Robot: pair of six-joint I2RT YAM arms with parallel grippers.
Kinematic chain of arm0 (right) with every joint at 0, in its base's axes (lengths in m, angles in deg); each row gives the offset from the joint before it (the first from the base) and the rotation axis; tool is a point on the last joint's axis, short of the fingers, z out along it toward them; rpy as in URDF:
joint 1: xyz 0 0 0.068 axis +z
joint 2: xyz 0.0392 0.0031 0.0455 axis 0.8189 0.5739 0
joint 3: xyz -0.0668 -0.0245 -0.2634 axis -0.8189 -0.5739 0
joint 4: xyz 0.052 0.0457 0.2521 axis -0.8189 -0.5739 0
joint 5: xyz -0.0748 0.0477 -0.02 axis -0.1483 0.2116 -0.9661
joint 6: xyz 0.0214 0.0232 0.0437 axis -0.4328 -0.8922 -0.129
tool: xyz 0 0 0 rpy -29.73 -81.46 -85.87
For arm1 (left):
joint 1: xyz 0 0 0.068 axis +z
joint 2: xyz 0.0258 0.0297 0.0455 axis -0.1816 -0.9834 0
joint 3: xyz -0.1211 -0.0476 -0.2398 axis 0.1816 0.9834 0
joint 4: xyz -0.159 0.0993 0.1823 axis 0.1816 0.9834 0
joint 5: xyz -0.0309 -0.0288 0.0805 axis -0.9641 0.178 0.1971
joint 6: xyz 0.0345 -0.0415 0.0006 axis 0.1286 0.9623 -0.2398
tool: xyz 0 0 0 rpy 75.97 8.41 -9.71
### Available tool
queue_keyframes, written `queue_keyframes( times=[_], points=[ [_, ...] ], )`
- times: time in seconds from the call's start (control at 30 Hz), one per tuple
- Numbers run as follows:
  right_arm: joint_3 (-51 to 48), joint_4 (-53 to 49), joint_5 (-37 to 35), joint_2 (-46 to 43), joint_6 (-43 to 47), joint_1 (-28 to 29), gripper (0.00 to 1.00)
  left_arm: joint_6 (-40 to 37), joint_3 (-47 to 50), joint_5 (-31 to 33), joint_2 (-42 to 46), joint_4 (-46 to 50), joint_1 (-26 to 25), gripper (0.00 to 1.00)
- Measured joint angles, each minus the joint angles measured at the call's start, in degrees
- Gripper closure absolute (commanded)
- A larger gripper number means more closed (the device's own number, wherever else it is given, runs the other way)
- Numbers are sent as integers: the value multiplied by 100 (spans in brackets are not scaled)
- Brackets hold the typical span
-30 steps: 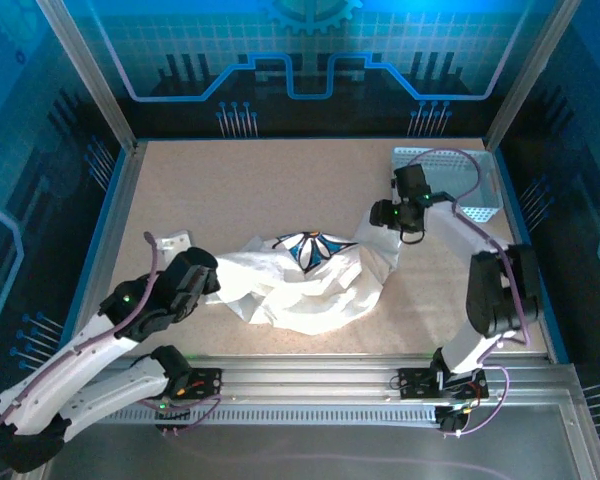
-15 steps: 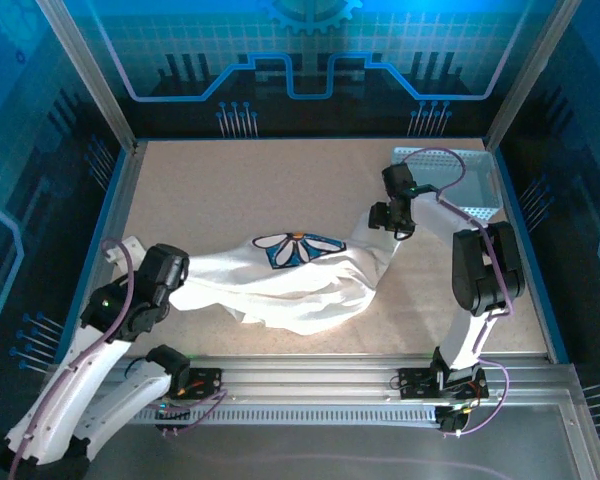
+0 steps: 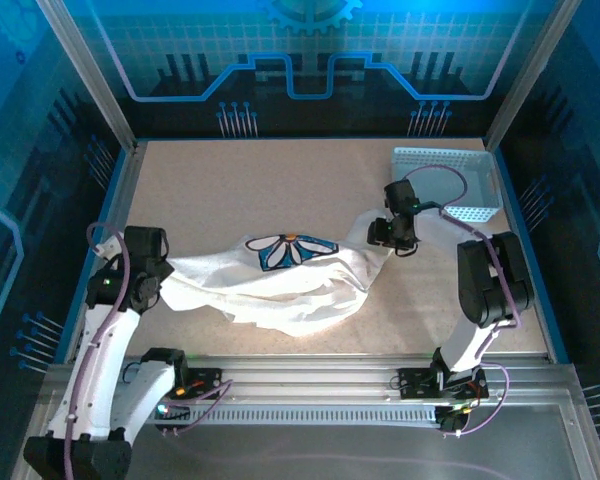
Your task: Fold the inside-out t-shirt
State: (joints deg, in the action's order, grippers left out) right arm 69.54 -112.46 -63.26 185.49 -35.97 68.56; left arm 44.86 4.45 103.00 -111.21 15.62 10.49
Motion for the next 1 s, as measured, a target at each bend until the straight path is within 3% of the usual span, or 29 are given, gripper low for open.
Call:
queue_keyframes(
  times=[0.17, 0.37, 0.67, 0.9, 1.0],
  points=[
    [-22, 57, 68, -17, -33, 2, 100, -131, -4, -330, -13, -140, 275, 100],
    [-7, -177, 17, -1202, 57, -92, 100, -280, -417, -778, 81, -271, 590, 100],
    [1375, -1252, 46, -3359, 396, -745, 100, -476, -2557, -737, 35, -354, 925, 100],
    [2750, -2247, 179, -4140, 542, -817, 100, -621, -4162, -387, 9, -376, 931, 100],
    [3021, -2570, 264, -4291, 542, -815, 100, -621, -4260, -337, 59, -398, 942, 100]
  ],
)
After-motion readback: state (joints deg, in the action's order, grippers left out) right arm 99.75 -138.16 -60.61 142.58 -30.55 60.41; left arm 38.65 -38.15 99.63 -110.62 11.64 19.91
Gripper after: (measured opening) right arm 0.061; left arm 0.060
